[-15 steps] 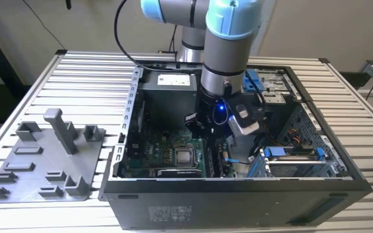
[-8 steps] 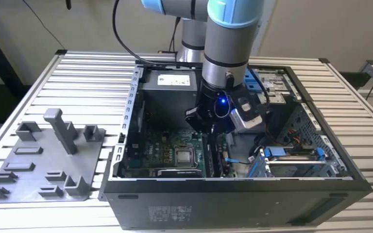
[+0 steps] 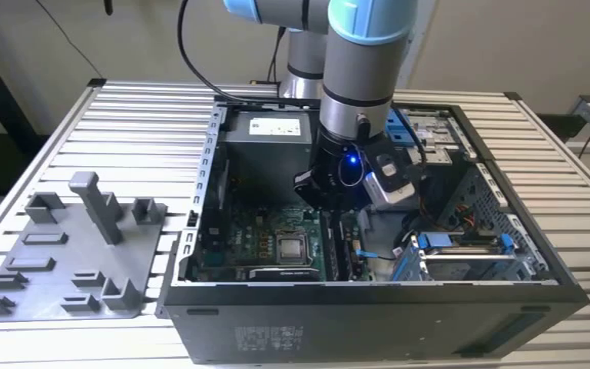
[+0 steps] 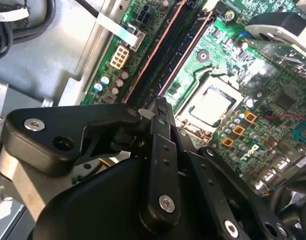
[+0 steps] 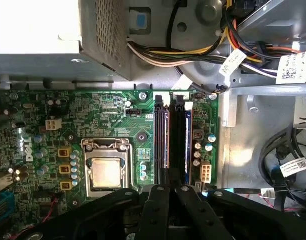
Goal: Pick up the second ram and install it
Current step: 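Insert the second ram into the second slot, then press down the second ram until it locks into place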
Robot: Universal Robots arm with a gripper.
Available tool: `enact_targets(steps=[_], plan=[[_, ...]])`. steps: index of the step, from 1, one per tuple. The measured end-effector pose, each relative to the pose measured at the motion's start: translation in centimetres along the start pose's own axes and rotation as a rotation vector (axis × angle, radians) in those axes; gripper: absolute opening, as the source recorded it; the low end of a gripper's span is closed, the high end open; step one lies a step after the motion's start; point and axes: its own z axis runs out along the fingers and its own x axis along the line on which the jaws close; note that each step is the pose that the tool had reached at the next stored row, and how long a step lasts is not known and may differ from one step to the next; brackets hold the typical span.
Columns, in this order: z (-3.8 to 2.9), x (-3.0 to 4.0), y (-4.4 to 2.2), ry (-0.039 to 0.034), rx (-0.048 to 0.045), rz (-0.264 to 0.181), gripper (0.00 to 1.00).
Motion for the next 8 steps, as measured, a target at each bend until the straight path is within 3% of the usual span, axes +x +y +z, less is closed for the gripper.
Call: enact_targets(steps=[8], plan=[[0.0, 0.0, 0.0, 0.0002, -0.0059, 0.0, 0.11]])
